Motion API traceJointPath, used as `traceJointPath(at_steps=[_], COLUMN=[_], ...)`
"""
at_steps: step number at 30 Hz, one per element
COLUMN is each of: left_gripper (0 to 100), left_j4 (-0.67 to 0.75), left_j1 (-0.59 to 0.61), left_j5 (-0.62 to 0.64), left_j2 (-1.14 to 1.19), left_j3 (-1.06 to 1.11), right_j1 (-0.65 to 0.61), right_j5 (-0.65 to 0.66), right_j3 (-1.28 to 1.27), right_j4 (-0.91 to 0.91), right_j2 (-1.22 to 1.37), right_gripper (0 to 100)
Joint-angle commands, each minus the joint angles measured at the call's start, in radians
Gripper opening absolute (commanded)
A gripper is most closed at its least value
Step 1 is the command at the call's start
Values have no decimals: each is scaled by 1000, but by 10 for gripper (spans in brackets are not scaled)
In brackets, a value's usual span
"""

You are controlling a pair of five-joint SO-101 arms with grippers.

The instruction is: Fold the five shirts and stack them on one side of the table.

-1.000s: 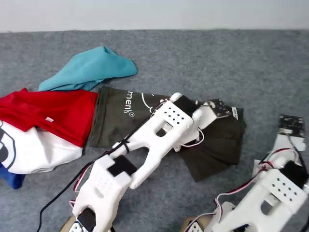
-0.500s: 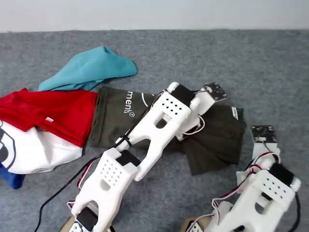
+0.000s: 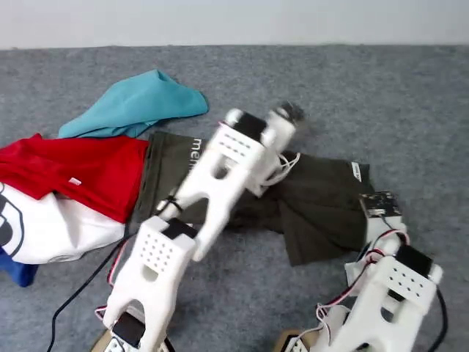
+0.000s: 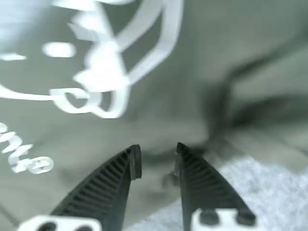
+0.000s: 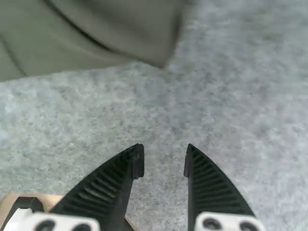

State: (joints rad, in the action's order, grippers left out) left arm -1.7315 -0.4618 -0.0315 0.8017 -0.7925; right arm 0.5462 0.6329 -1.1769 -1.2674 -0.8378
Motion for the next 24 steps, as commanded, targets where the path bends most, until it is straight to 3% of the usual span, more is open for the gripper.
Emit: traceJointPath(at_steps=[1, 6, 10, 16, 20, 24], left_gripper=[126, 126, 126, 126, 126, 125], left_j4=[-26, -26, -26, -26, -18, -8], left_j1=[80, 181, 299, 540, 626, 649], left_j5=[29, 29, 29, 28, 21, 20], left_j2=[-58, -155, -261, -397, -422, -420], left_j3=[-119, -131, -102, 122, 252, 291], right_j1=[-33, -79, -209, -441, -631, -740], right_j5=[-11, -54, -60, -101, -118, -158], right_j3=[9, 124, 284, 505, 562, 562], right_j4=[19, -47, -156, -285, -286, -206], right_j2=[-15, 33, 174, 358, 472, 576], right_gripper=[151, 151, 151, 150, 150, 123])
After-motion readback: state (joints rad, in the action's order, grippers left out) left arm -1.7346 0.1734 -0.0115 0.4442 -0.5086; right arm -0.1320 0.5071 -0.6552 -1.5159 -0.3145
